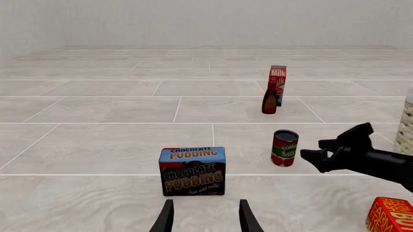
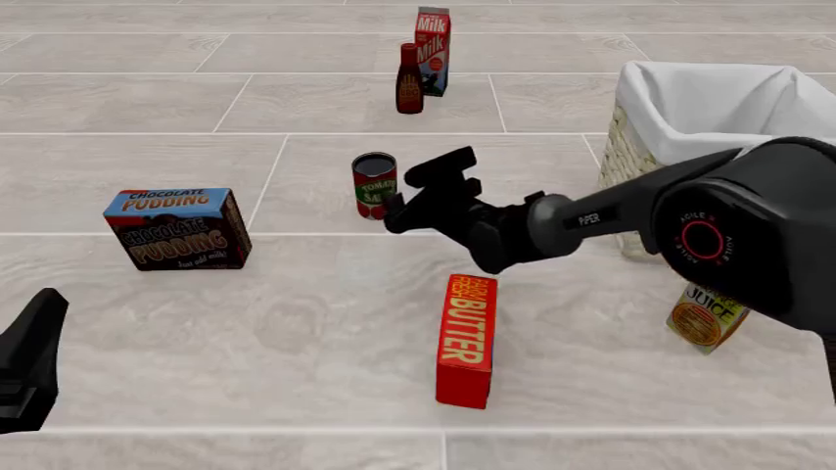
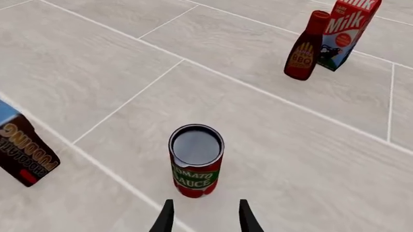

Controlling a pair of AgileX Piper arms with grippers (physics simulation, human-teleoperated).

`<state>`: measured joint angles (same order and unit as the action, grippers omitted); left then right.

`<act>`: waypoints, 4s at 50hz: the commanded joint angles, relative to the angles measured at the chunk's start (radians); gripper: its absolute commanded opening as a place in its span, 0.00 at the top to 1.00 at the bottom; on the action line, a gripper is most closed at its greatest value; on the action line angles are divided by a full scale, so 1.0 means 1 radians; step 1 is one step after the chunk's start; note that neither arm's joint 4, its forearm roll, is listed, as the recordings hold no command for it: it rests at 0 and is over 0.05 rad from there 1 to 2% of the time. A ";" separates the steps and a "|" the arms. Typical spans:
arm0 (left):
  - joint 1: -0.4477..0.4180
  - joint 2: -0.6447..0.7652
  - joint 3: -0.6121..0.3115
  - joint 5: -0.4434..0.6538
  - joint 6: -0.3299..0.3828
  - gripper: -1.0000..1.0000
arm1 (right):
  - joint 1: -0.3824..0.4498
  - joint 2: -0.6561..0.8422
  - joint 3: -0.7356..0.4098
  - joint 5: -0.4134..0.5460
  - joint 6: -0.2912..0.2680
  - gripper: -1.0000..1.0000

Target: Pick the tomato sauce and place it in the basket.

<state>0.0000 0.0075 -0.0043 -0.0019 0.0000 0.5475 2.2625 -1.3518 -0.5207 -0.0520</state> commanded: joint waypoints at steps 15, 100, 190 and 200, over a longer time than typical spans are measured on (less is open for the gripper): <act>0.000 0.000 0.000 0.000 0.000 0.00 | 0.017 0.062 -0.090 0.041 -0.003 0.00; 0.000 0.000 0.000 0.000 0.000 0.00 | 0.015 0.208 -0.299 0.141 -0.004 0.00; 0.000 0.000 0.000 0.000 0.000 0.00 | 0.022 0.300 -0.461 0.238 -0.012 0.00; 0.000 0.000 0.000 0.000 0.000 0.00 | 0.019 0.311 -0.481 0.250 -0.015 0.00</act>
<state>0.0000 0.0075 -0.0043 -0.0019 0.0000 0.5673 2.5627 -1.8136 -0.2822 -0.0662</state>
